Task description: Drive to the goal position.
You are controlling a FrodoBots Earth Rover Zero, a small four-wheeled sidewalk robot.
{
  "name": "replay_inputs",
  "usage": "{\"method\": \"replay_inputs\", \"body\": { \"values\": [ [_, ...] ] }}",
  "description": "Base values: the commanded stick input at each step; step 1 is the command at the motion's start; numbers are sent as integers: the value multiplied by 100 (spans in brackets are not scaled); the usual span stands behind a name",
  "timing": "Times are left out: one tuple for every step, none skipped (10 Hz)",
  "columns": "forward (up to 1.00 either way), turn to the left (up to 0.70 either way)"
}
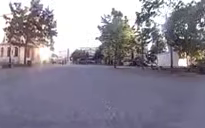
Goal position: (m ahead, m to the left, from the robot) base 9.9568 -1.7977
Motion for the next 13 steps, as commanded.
{"method": "replay_inputs", "body": {
  "values": [
    [70,29],
    [70,13],
    [70,0],
    [70,0],
    [70,0],
    [70,0],
    [70,0],
    [70,0],
    [70,0],
    [70,0],
    [70,0],
    [70,0],
    [70,0]
  ]
}}
